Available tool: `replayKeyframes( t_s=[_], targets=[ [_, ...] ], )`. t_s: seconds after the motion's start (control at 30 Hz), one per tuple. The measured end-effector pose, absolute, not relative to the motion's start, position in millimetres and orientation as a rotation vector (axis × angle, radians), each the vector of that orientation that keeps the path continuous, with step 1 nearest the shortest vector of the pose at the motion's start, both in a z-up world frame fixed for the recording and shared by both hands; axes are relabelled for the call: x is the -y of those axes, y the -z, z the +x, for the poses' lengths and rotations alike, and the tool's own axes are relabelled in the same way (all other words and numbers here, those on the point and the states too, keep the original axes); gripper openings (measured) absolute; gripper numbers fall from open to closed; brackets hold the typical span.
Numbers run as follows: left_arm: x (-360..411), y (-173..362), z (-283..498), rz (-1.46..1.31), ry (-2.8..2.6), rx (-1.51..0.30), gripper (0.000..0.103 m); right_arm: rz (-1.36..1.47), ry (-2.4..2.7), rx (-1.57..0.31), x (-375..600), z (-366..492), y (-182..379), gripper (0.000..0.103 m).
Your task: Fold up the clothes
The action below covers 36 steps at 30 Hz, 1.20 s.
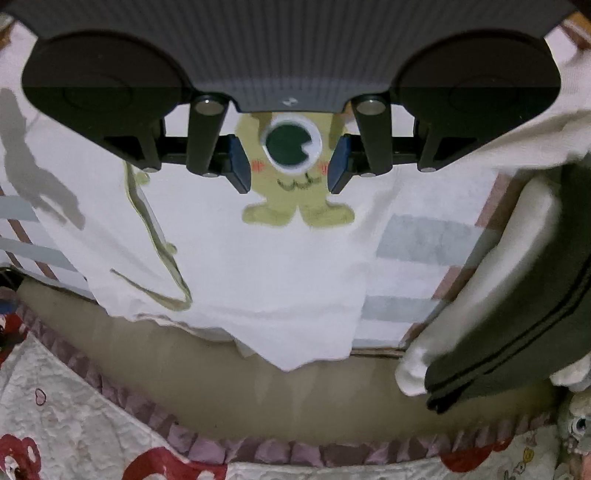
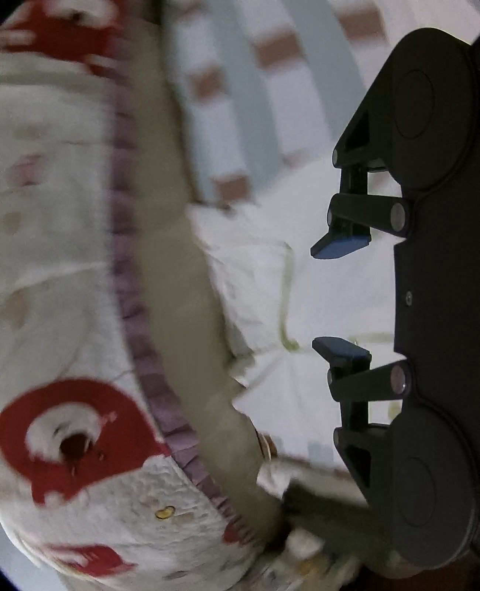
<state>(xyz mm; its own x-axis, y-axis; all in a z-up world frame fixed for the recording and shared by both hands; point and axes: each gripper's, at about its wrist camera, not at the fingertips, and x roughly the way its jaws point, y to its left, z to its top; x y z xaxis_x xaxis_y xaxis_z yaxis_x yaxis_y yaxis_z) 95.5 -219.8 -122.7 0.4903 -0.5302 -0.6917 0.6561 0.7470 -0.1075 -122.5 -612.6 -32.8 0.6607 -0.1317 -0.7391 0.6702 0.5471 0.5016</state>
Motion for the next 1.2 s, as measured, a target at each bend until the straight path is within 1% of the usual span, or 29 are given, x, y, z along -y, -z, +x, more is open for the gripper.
replayKeyframes(
  t_s=[0.1,0.17,0.23,0.33,0.4,0.47,0.53,0.57,0.6,0.63,0.67,0.7,0.83,0.87,0.9,0.93,0.97,1.0,1.03,1.1,1.2],
  targets=[
    [225,131,105,0.2,0.7,-0.774,0.044,0.95,0.484,-0.668,624,-111,82,0.054],
    [229,139,118,0.182,0.681,-0.816,0.044,0.952,0.506,-0.641,634,-102,115,0.054],
    [236,146,131,0.185,0.662,-0.818,0.044,0.954,0.541,-0.618,645,-91,146,0.059],
    [258,159,148,0.324,0.63,-0.692,0.044,1.009,0.586,-0.566,667,-78,186,0.06],
    [262,166,170,0.24,0.618,-0.75,0.044,1.062,0.594,-0.54,679,-66,208,0.064],
    [265,172,191,0.148,0.606,-0.815,0.044,1.029,0.599,-0.51,684,-52,217,0.071],
    [259,170,200,0.079,0.604,-0.835,0.045,0.942,0.617,-0.5,683,-33,215,0.072],
    [257,169,200,0.094,0.608,-0.808,0.045,0.898,0.617,-0.511,681,-23,214,0.073],
    [255,168,200,0.112,0.611,-0.778,0.045,0.857,0.612,-0.524,678,-13,213,0.066],
    [254,169,199,0.138,0.606,-0.75,0.044,0.815,0.607,-0.536,674,-2,213,0.039],
    [252,171,199,0.152,0.602,-0.736,0.044,0.782,0.602,-0.561,671,8,213,0.022],
    [250,174,199,0.142,0.6,-0.739,0.044,0.76,0.605,-0.59,669,19,215,0.01],
    [249,174,198,0.109,0.632,-0.747,0.044,0.72,0.579,-0.556,666,48,203,0.01],
    [250,173,196,0.106,0.643,-0.741,0.045,0.731,0.551,-0.554,667,57,198,0.014],
    [252,174,195,0.111,0.648,-0.74,0.046,0.753,0.509,-0.57,670,69,193,0.023],
    [253,174,194,0.117,0.652,-0.74,0.046,0.767,0.454,-0.59,672,80,189,0.043],
    [254,175,193,0.123,0.657,-0.74,0.046,0.774,0.395,-0.608,673,90,185,0.052],
    [255,175,192,0.129,0.661,-0.74,0.046,0.763,0.303,-0.63,673,101,181,0.067],
    [256,176,191,0.135,0.665,-0.739,0.046,0.742,0.223,-0.65,673,105,176,0.07],
    [256,176,191,0.135,0.671,-0.747,0.046,0.703,0.097,-0.683,674,108,167,0.069],
    [253,173,193,0.118,0.668,-0.75,0.046,0.621,0.166,-0.61,683,74,152,0.069]
  ],
)
